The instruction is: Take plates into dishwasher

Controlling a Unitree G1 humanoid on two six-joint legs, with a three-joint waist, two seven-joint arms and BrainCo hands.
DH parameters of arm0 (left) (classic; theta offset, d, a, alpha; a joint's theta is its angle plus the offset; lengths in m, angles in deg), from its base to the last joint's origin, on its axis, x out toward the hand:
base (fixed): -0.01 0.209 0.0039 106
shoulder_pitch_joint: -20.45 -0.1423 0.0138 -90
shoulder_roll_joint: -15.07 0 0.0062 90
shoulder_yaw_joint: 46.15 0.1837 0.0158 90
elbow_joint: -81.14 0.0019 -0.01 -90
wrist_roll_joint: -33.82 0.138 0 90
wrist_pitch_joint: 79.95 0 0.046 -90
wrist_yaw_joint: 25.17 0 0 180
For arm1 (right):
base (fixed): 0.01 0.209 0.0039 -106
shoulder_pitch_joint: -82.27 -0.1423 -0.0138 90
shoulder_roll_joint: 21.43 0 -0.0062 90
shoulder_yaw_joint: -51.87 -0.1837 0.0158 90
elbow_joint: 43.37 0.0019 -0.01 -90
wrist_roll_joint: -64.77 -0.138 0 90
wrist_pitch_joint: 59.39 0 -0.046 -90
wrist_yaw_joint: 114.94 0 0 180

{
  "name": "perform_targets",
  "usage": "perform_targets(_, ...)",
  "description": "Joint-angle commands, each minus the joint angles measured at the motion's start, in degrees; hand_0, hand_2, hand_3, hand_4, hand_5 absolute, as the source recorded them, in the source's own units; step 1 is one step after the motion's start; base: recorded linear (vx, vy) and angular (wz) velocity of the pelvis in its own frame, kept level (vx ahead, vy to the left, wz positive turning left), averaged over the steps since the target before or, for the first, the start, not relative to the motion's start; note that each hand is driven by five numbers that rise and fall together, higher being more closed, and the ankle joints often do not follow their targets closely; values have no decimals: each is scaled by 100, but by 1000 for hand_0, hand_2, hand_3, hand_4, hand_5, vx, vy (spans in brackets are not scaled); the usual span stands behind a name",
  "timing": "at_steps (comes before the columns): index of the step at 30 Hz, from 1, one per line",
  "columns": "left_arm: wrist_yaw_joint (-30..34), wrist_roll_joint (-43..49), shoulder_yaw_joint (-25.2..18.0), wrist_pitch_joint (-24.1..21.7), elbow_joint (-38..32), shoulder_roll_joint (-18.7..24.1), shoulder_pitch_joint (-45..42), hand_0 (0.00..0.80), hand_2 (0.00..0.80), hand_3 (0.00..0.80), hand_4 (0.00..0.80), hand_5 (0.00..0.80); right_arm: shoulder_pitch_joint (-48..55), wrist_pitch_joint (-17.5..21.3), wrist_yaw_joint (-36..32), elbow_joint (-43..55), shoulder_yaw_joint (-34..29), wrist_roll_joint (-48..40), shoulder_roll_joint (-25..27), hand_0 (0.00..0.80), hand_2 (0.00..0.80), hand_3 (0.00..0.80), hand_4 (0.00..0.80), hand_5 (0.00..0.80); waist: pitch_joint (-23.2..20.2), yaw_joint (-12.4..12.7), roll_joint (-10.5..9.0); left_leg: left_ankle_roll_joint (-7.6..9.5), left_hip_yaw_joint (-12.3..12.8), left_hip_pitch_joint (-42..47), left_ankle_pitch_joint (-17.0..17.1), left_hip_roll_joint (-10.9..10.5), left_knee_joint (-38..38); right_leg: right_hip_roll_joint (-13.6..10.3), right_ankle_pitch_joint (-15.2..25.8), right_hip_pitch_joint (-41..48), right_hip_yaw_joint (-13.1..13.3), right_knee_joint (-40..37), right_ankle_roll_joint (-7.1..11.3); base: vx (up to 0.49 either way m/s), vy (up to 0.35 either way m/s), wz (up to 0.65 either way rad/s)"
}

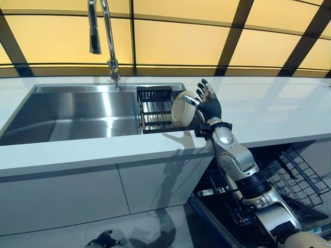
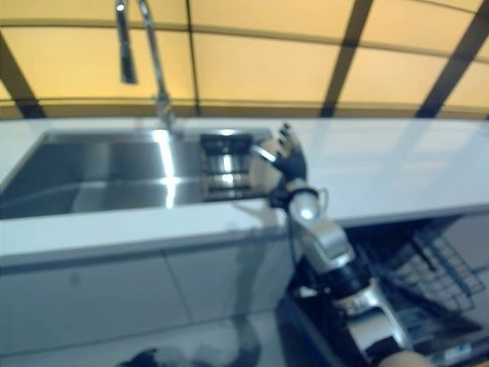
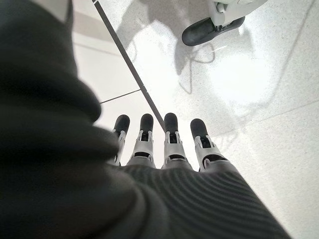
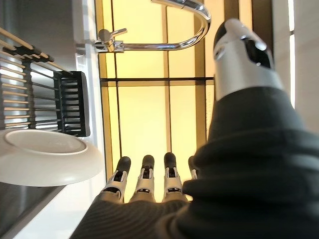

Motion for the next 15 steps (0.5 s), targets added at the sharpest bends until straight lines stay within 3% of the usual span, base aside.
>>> perform_targets(1,76,224,101,-105,83,68,174,0,0,0,0,0,-889,203,246,-292,-393,427,183,0,0,0,0,0,-59,109,82,608,416,210,-1056,-441,-75,-55,-9,315,-74,791,-60,-2,-4,7)
perform_targets(15,151,283,244,-68,37,108,233,0,0,0,0,0,-1323,26,475,-1445,-652,109,525,0,0,0,0,0,-57,233,69,604,369,224,-1065,-446,-75,-95,-17,328,-159,819,-45,1,-1,3)
